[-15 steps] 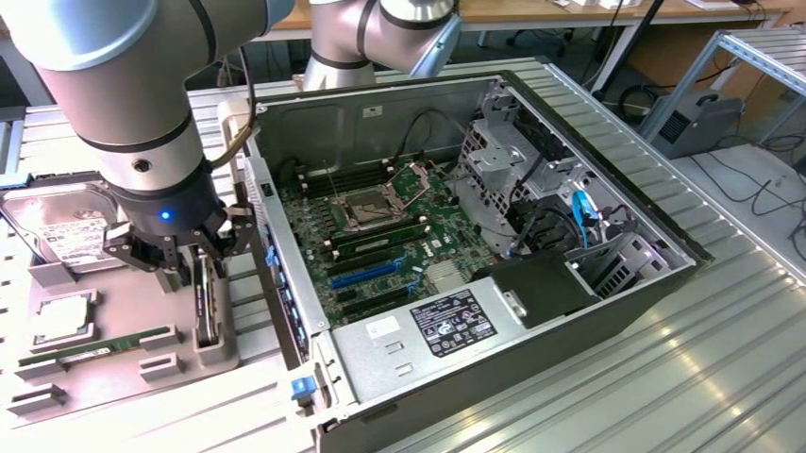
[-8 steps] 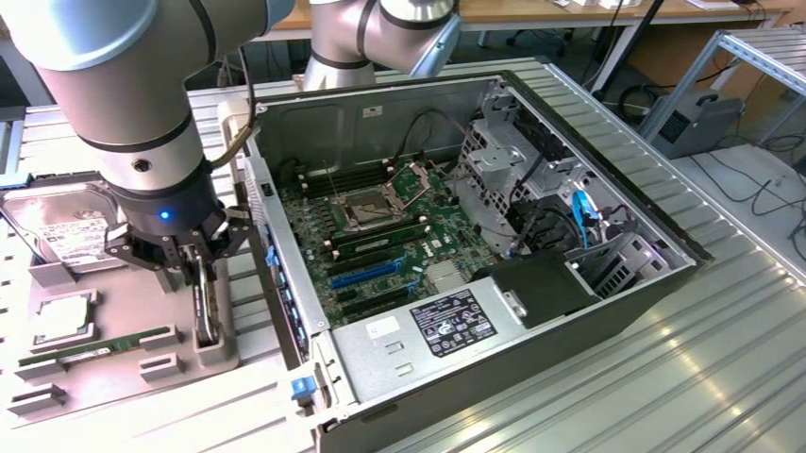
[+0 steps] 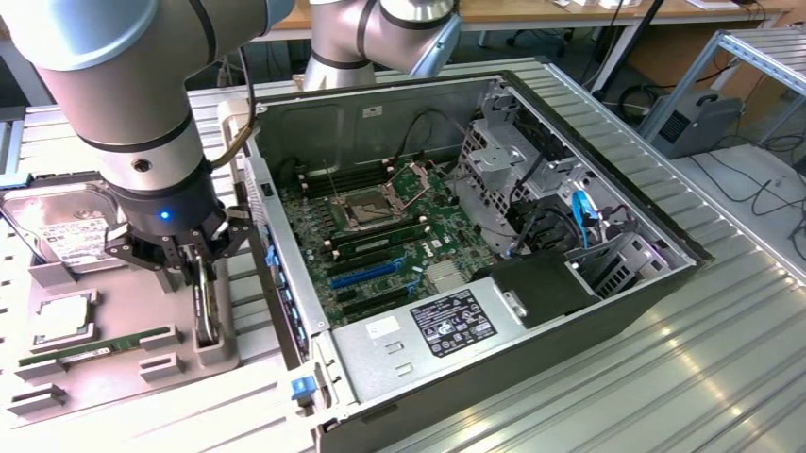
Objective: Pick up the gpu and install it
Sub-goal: 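Pick up the gpu and move the gpu toward the slot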
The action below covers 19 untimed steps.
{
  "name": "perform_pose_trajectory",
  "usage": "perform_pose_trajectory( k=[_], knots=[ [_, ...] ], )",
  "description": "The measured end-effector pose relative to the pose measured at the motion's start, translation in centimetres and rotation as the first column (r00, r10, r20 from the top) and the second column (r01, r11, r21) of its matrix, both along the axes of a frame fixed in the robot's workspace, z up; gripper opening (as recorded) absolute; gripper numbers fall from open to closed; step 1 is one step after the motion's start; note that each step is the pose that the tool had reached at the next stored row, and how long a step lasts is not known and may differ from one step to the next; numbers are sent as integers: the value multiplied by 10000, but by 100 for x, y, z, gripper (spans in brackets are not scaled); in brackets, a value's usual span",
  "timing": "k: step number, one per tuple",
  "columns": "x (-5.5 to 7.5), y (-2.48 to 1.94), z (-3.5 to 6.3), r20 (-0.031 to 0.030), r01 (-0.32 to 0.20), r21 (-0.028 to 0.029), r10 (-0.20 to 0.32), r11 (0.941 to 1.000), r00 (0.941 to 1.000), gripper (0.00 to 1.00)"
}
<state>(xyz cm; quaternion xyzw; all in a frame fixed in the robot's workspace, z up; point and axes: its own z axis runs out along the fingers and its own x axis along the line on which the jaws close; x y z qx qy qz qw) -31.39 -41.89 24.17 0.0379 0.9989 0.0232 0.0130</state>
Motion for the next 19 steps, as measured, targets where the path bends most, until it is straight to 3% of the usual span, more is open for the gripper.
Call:
perform_pose_trajectory(
  k=[9,19],
  knots=[
    [1,0,3,3,-1,-10,1,10000,10000,27],
    [0,0,70,0,0,-23,0,10000,10000,27]
  ],
)
